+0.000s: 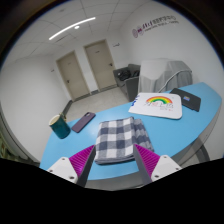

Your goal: Fold towel

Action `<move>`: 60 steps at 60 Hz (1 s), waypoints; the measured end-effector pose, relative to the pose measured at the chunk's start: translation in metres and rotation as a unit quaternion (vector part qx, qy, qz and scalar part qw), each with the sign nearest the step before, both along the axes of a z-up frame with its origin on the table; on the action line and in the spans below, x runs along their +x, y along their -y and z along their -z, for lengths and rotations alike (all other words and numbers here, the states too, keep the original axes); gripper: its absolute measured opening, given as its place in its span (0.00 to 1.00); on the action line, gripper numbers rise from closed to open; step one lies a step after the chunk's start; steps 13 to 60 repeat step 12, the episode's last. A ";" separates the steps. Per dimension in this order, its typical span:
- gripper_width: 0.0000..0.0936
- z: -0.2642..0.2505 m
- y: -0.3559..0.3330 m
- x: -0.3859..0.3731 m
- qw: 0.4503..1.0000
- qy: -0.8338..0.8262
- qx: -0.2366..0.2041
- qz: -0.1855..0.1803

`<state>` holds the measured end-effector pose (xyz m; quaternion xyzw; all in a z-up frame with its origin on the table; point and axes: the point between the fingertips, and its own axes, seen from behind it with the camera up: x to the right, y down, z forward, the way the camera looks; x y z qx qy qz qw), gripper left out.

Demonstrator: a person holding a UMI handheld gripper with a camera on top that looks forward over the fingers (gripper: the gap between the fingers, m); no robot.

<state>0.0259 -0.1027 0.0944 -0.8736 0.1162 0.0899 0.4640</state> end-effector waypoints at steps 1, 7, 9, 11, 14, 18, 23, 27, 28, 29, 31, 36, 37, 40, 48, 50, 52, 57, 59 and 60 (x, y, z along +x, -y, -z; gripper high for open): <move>0.82 -0.005 0.008 -0.007 1.000 -0.010 0.002 -0.005; 0.85 -0.028 0.062 -0.034 0.999 -0.032 0.001 -0.027; 0.85 -0.033 0.080 -0.040 0.999 -0.032 -0.002 -0.034; 0.85 -0.039 0.096 -0.046 0.999 -0.033 -0.003 -0.041; 0.85 -0.042 0.104 -0.049 0.998 -0.034 -0.003 -0.045; 0.85 -0.042 0.104 -0.049 0.998 -0.034 -0.003 -0.045; 0.85 -0.042 0.104 -0.049 0.998 -0.034 -0.003 -0.045; 0.85 -0.042 0.104 -0.049 0.998 -0.034 -0.003 -0.045; 0.85 -0.042 0.104 -0.049 0.998 -0.034 -0.003 -0.045; 0.85 -0.042 0.104 -0.049 0.998 -0.034 -0.003 -0.045; 0.85 -0.042 0.104 -0.049 0.998 -0.034 -0.003 -0.045; 0.85 -0.042 0.104 -0.049 0.998 -0.034 -0.003 -0.045; 0.85 -0.042 0.104 -0.049 0.998 -0.034 -0.003 -0.045; 0.85 -0.042 0.104 -0.049 0.998 -0.034 -0.003 -0.045; 0.85 -0.042 0.104 -0.049 0.998 -0.034 -0.003 -0.045; 0.85 -0.042 0.104 -0.049 0.998 -0.034 -0.003 -0.045; 0.85 -0.042 0.104 -0.049 0.998 -0.034 -0.003 -0.045; 0.85 -0.042 0.104 -0.049 0.998 -0.034 -0.003 -0.045; 0.85 -0.042 0.104 -0.049 0.998 -0.034 -0.003 -0.045; 0.85 -0.042 0.104 -0.049 0.998 -0.034 -0.003 -0.045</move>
